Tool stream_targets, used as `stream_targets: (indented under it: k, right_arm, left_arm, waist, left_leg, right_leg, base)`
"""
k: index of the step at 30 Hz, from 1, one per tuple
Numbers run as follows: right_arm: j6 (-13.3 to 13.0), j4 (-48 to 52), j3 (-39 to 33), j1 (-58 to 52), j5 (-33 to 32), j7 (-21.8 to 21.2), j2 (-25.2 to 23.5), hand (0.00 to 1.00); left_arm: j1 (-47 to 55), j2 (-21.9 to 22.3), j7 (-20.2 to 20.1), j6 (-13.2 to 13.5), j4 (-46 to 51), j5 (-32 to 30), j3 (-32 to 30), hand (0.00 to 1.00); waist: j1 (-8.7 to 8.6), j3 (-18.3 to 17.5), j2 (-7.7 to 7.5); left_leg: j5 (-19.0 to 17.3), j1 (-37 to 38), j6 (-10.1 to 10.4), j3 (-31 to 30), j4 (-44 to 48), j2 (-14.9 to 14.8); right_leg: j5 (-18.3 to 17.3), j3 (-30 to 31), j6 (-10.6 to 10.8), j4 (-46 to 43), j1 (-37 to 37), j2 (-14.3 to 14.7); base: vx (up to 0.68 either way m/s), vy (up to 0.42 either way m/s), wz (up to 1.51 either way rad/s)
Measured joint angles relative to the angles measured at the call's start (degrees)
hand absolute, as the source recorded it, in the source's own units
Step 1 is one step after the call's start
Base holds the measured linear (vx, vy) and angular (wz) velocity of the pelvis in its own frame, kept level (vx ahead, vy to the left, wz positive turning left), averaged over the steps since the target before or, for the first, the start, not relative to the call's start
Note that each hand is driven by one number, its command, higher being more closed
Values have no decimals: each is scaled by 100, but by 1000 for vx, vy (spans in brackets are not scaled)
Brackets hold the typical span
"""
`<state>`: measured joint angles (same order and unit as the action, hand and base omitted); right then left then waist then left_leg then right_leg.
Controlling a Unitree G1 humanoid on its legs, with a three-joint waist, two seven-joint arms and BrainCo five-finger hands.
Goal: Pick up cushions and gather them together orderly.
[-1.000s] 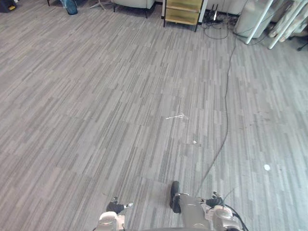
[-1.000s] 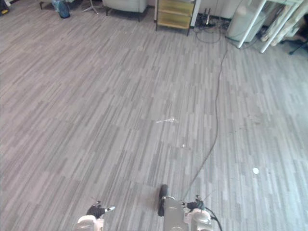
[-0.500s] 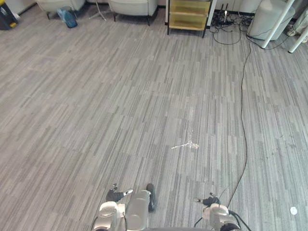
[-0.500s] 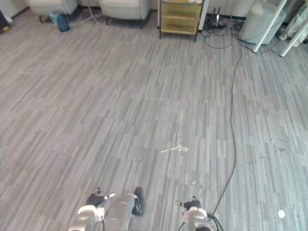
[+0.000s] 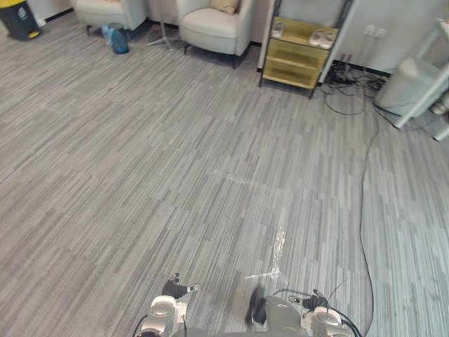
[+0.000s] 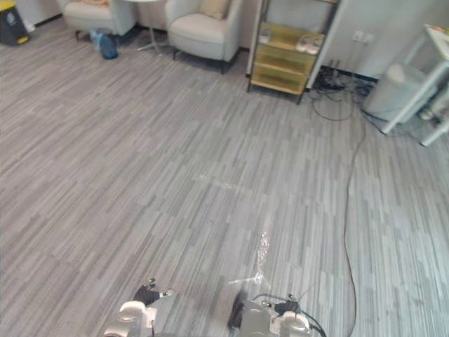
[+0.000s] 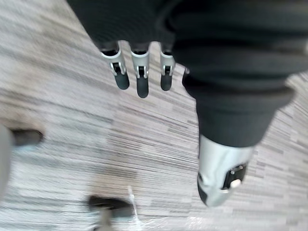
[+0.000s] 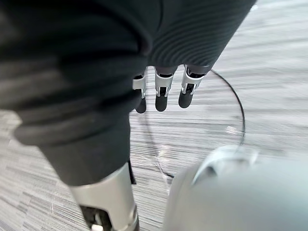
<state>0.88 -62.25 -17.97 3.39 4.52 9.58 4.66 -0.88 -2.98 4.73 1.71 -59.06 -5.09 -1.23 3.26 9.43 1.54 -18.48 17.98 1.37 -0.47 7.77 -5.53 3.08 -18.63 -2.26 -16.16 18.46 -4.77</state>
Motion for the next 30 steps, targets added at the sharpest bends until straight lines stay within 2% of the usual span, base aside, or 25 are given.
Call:
stream_targets:
  k: [2, 3, 4, 5, 7, 8, 10, 11, 12, 13, 14, 15, 16, 17, 19, 20, 21, 22, 23, 24, 26, 27, 28, 29, 30]
  right_arm:
    - [10, -14, -53, 80, 3, -10, -6, 0]
    - [18, -18, -93, 75, 5, -30, -35, 0]
    - [25, -19, -95, 54, 5, -38, -37, 0]
    - [28, -6, 13, 32, 6, -39, -21, 0]
    - [39, -17, 92, 20, 0, -24, -20, 0]
    - [41, -26, 130, 69, -7, -19, -29, 0]
    - [42, -97, 141, 221, -7, -7, -55, 0]
    - [44, -192, 139, 346, -6, 1, -27, 0]
    - [38, -192, 147, 362, -3, 1, -19, 0]
    - [40, -194, 186, 329, -1, 2, 9, 0]
    - [41, -225, 301, 302, 7, 3, 30, 0]
    - [69, -237, 481, 234, 7, -18, -69, 0]
    - [68, -235, 494, 220, 8, -22, -83, 0]
    - [69, -235, 492, 205, 10, -23, -71, 0]
    - [68, -236, 484, 109, 10, -25, -58, 0]
    - [67, -236, 483, 106, 10, -26, -57, 0]
    - [66, -236, 468, 94, 12, -34, -53, 0]
    - [64, -227, 469, 79, 61, -56, -75, 0]
    - [56, -220, 461, 64, 114, -64, -83, 0]
    - [65, -224, 457, 32, 157, -67, -87, 0]
    - [66, -220, 459, -90, 192, -67, -64, 0]
    - [59, -195, 428, -129, 177, -70, -72, 0]
    - [59, -154, 406, -106, 199, -67, -58, 0]
    - [57, -153, 380, -101, 207, -67, -55, 0]
    - [49, -147, 294, -53, 207, -68, -47, 0]
  left_arm:
    - [-6, 10, 6, -15, -31, -51, -10, 0]
    - [-11, 27, 1, -16, -32, -63, -127, 0]
    - [-18, 61, 1, -20, -19, -64, -236, 0]
    - [8, 138, -3, -14, 9, -61, -338, 0]
    - [31, 143, -3, 7, 153, -60, -338, 0]
    - [80, 155, -10, 21, 304, -8, -353, 0]
    - [83, 160, -6, 53, 482, 37, -373, 0]
    - [81, 154, 1, 64, 520, 90, -415, 0]
    - [73, 162, 3, 67, 544, 119, -418, 0]
    - [115, 175, 4, 64, 531, 126, -413, 0]
    - [139, 191, 17, 74, 490, 186, -440, 0]
    - [165, 85, 22, 83, 466, 180, -426, 0]
    - [146, 39, 24, 90, 444, 186, -430, 0]
    - [106, -20, 15, 75, 415, 171, -424, 0]
    - [60, -50, 9, 46, 319, 126, -384, 0]
    - [60, -50, 9, 43, 315, 124, -384, 0]
    - [59, -56, 6, 33, 283, 122, -385, 0]
    - [72, -111, -7, 11, 225, 103, -325, 0]
    - [85, -172, -8, 11, 224, 68, -231, 0]
    - [88, -296, -11, 5, 201, 48, -70, 0]
    - [119, -363, -3, -1, 118, -4, 83, 0]
    - [130, -361, 7, -3, 103, -26, 85, 0]
    - [126, -344, 6, -3, 105, -35, 104, 0]
    - [89, -321, 3, -3, 105, -36, 111, 0]
    - [29, -292, 4, 0, 106, -40, 113, 0]
  waist:
    - [13, 7, 200]
    - [-8, 28, 251]
    - [-11, 56, 295]
    - [27, 156, 390]
    - [134, 195, 426]
    - [207, 201, 351]
    - [371, 215, 336]
    - [419, 231, 313]
    - [444, 231, 365]
    - [460, 187, 434]
    - [499, 174, 477]
    - [509, 78, 225]
    - [534, 46, 165]
    - [545, 41, 135]
    - [531, 32, 105]
    - [528, 31, 105]
    - [540, 25, 125]
    - [539, 21, 125]
    - [532, 23, 86]
    - [504, 38, 25]
    - [377, -14, -65]
    - [306, -13, -56]
    - [261, -23, -56]
    - [242, -22, -61]
    - [178, -6, -40]
  left_leg:
    - [83, -208, 133, -92, 868, -214]
    - [298, -492, 231, -167, 1788, -272]
    - [614, -750, 268, -193, 2537, -299]
    - [1390, -1461, 349, -137, 4265, -497]
    - [818, -2369, 195, 264, 5733, -734]
    - [531, -2864, 116, 503, 5806, -713]
    - [160, -3462, 28, 757, 5060, -689]
    - [98, -3655, 12, 815, 4156, -610]
    - [175, -3703, 52, 772, 3262, -541]
    - [446, -3620, 197, 739, 2271, -547]
    - [879, -3439, 216, 911, 2087, -510]
    - [789, -3245, 152, 1155, 1837, -240]
    - [730, -3206, 83, 1212, 1827, -138]
    - [653, -3183, -84, 1267, 1924, -44]
    - [547, -3022, -259, 1232, 2005, 157]
    - [543, -2999, -266, 1229, 1994, 165]
    - [470, -2803, -291, 1216, 1874, 180]
    - [416, -2267, -277, 1215, 1393, 200]
    - [398, -2026, -276, 1209, 1157, 245]
    - [382, -1736, -298, 1190, 962, 324]
    - [371, -1331, -307, 1101, 650, 388]
    - [373, -1162, -303, 1048, 497, 356]
    - [374, -1069, -301, 1030, 421, 311]
    - [374, -1045, -301, 973, 400, 286]
    - [318, -984, -205, 846, 388, 210]
  right_leg:
    - [-531, -75, -182, -527, 2, 213]
    - [-718, -108, -171, -512, -224, 341]
    - [-797, -120, -185, -386, -457, 428]
    - [-817, -38, -186, 128, -1124, 623]
    - [-835, 176, -209, 654, -1830, 780]
    - [-831, 381, -204, 886, -2112, 769]
    - [-839, 731, -190, 1116, -2381, 732]
    - [-932, 921, 11, 1184, -2516, 622]
    - [-1045, 1053, 170, 1177, -2611, 546]
    - [-1190, 1166, 293, 1141, -2633, 517]
    - [-1336, 1303, 468, 1081, -2736, 444]
    - [-1340, 1202, 478, 1077, -2798, 136]
    - [-1341, 1114, 485, 1103, -2806, 16]
    - [-1331, 1070, 498, 1188, -2916, -90]
    - [-1125, 971, 756, 1178, -3125, -240]
    - [-1116, 970, 770, 1149, -3130, -245]
    - [-1118, 1006, 799, 766, -3067, -264]
    - [-1113, 1149, 1006, -800, -2494, -358]
    - [-1080, 1162, 1217, -1676, -2161, -462]
    - [-1297, 1094, 1093, -2672, -1736, -634]
    - [-1638, 633, 776, -3059, -1322, -798]
    - [-1777, 285, 642, -2724, -1164, -790]
    - [-1797, 73, 622, -2222, -1007, -718]
    - [-1769, 12, 611, -1772, -890, -636]
    - [-1587, 23, 550, -1080, -745, -462]
  base:
    - [639, -236, -20]
    - [617, -248, -18]
    - [597, -175, -14]
    - [556, -60, -19]
    - [567, 2, -47]
    - [485, 20, -71]
    - [459, 103, -93]
    - [505, 265, -99]
    - [398, 268, -84]
    - [447, 341, -72]
    - [406, 267, -57]
    - [431, 234, -43]
    - [459, 174, -16]
    - [405, 137, 5]
    - [419, 133, 23]
    - [284, 77, 14]
    - [317, 82, 1]
    - [313, 69, 1]
    - [343, 46, 7]
    - [281, -15, 18]
    - [286, -38, 29]
    - [261, -72, 25]
    - [258, -87, 23]
    - [285, -138, 29]
    - [325, -191, 45]
